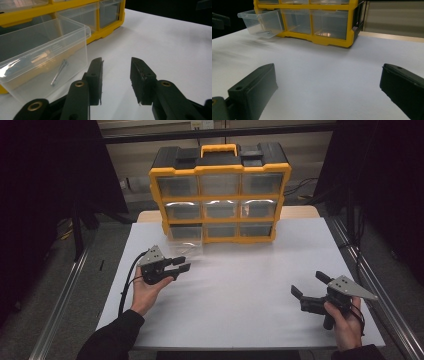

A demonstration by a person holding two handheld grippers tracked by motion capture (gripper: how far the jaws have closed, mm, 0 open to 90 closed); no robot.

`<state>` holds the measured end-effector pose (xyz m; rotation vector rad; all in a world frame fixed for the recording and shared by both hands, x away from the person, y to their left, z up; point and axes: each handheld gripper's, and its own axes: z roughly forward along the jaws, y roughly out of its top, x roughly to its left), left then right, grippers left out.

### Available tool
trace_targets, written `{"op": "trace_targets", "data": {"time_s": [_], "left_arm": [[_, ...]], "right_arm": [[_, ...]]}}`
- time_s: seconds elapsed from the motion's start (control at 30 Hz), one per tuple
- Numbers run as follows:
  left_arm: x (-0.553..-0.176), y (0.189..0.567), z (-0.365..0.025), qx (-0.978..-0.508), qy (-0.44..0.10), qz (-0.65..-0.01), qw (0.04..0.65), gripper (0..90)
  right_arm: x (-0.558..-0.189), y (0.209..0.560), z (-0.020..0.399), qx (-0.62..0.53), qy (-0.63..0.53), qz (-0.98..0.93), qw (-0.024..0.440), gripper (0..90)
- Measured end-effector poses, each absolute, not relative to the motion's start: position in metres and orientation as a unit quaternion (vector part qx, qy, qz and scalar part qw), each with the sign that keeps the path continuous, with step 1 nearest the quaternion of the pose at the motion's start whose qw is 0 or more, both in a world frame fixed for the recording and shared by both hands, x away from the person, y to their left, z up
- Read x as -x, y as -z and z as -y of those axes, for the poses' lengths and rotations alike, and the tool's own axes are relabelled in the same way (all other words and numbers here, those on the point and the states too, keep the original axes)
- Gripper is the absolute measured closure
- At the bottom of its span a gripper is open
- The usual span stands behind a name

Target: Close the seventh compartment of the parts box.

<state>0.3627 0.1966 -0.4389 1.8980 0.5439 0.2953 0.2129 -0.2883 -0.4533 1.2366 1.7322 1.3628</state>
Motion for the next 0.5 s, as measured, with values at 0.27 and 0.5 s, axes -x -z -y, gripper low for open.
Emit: {"op": "trace_targets", "data": {"time_s": [0.27,0.5], "left_arm": [[-0.3633,0.4414,-0.1956,-0.808,-0.122,-0.219,0.533,76.8],[-0.3649,0.4435,-0.1972,-0.810,-0.114,-0.218,0.533,88.4]], "right_arm": [[-0.2130,0.4535,0.2881,-0.464,-0.514,-0.654,0.304,0.4],[-0.2130,0.4535,0.2881,-0.464,-0.514,-0.654,0.304,0.4]]}}
